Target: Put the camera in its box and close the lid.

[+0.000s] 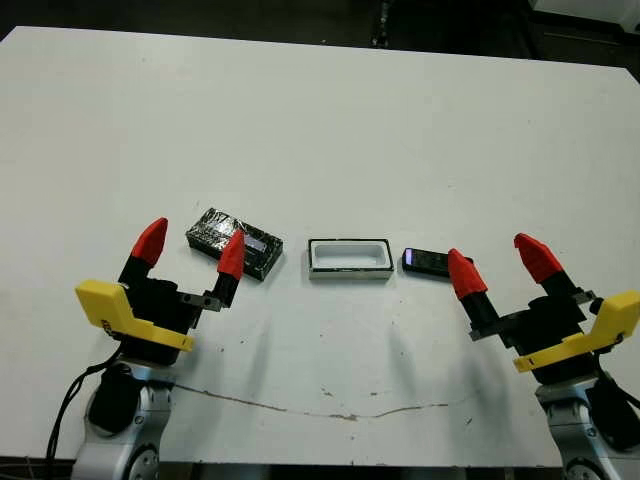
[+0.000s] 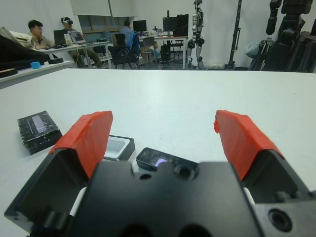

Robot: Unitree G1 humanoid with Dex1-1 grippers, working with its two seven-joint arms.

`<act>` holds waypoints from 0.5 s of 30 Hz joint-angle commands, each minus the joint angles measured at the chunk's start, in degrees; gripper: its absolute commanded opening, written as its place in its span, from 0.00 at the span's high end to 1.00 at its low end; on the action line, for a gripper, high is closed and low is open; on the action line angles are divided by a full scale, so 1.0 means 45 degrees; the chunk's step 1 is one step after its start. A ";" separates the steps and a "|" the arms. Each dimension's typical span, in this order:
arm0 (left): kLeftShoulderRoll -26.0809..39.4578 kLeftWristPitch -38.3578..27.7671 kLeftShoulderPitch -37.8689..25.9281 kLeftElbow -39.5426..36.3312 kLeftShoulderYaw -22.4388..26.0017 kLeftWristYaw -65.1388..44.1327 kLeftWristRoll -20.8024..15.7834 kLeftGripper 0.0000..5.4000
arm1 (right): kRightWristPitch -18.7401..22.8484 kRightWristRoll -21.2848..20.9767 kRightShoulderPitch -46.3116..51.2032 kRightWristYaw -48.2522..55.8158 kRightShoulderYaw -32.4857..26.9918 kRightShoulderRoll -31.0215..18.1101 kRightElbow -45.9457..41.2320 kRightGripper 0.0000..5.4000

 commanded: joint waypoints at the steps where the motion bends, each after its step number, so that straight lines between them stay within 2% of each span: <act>1: 0.0014 -0.0010 0.0071 0.0168 -0.0021 0.0070 0.0141 0.00 | 0.0003 0.0026 0.0032 0.0095 -0.0093 -0.0167 0.0093 0.00; 11: 0.0032 0.0153 0.0068 0.0163 -0.0021 0.0098 0.0144 0.00 | -0.0148 -0.0045 0.0091 0.0235 -0.0113 -0.0202 0.0241 0.00; 15: 0.0014 0.0021 0.0146 0.0143 -0.0064 0.0042 0.0134 0.00 | -0.0002 -0.0156 0.0135 0.0341 -0.0368 -0.0610 0.0128 0.00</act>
